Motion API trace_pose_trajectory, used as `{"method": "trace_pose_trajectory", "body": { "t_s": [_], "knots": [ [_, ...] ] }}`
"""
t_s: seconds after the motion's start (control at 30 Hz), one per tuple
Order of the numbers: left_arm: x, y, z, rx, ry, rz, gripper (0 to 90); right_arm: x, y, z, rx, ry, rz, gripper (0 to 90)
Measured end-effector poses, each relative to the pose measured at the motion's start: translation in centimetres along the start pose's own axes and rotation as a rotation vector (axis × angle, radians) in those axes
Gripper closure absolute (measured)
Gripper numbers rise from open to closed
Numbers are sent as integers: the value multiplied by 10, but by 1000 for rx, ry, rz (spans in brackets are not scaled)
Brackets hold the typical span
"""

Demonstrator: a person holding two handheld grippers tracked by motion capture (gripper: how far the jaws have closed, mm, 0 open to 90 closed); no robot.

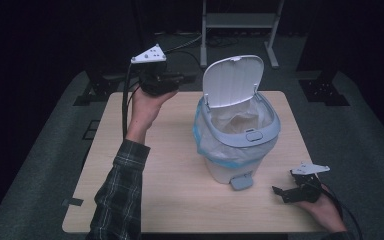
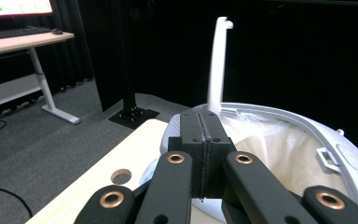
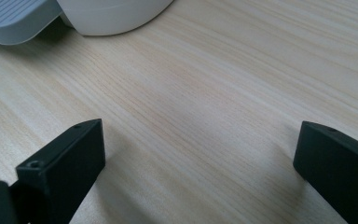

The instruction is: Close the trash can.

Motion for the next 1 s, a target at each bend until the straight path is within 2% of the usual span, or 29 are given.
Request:
{"method": "trace_pose_trajectory", "body": {
  "t_s": [0.2,0.4,0.5,0.6,0.67,0.77,1.0],
  "knots": [
    [11,1,-6,-17,-19,21,900,0,0,0,0,0,0,11],
    [21,0,-1,-29,-82,46,900,0,0,0,0,0,0,11],
    [22,0,1,-31,-100,49,900,0,0,0,0,0,0,10],
    [21,0,6,-41,-148,71,900,0,0,0,0,0,0,11],
    [21,0,12,-33,-174,75,900,0,0,0,0,0,0,11],
    [21,-1,19,-29,-195,76,900,0,0,0,0,0,0,11],
    [28,-5,37,1,-239,38,900,0,0,0,0,0,0,11]
  ]
}}
Point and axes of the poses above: each handheld gripper's, and its own axes: x roughly forward along the jaws, y roughly out of its top, z roughly to its right, the point moved 7 cm from there along x, roughly forward along the jaws, and after that the axes turned 12 degrees about x, right-handed, at the moved point
